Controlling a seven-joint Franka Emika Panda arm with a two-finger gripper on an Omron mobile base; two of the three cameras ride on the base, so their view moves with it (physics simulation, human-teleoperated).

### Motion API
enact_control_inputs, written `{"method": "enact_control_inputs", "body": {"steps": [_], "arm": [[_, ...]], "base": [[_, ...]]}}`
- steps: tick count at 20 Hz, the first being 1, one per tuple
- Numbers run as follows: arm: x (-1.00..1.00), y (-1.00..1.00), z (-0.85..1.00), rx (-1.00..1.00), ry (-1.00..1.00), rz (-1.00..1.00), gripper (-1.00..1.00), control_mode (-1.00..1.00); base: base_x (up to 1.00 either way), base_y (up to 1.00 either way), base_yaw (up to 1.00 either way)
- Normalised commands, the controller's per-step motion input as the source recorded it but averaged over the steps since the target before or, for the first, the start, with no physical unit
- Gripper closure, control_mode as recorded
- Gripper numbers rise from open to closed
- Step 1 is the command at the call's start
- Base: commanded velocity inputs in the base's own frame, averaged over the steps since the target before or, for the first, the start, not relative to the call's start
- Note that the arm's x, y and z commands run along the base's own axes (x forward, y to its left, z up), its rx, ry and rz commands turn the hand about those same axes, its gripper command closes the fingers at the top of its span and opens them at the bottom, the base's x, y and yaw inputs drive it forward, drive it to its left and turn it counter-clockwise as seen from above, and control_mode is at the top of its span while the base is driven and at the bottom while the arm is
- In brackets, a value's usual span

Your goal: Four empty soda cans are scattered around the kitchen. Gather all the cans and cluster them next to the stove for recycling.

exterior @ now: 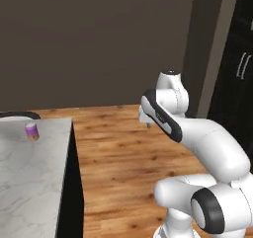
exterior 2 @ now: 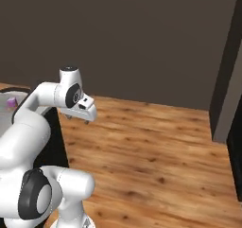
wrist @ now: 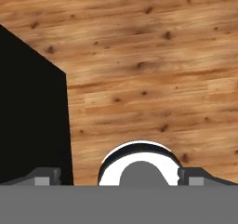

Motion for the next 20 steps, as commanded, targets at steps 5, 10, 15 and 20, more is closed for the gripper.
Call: {"method": "enact_control_inputs", "body": {"steps": [5,10,15,20], "arm": [[0.0,0.0,0.0,0.0,0.0,0.0,-1.0,1.0],[0.0,0.0,0.0,0.0,0.0,0.0,-1.0,1.0],[0.0,0.0,0.0,0.0,0.0,0.0,-1.0,1.0],[0.0,0.0,0.0,0.0,0.0,0.0,-1.0,1.0]], "base": [[0.5,-0.13,0.5],[0.49,-0.14,0.5],[0.43,-0.22,0.45],[0.37,-0.29,0.38]]}}
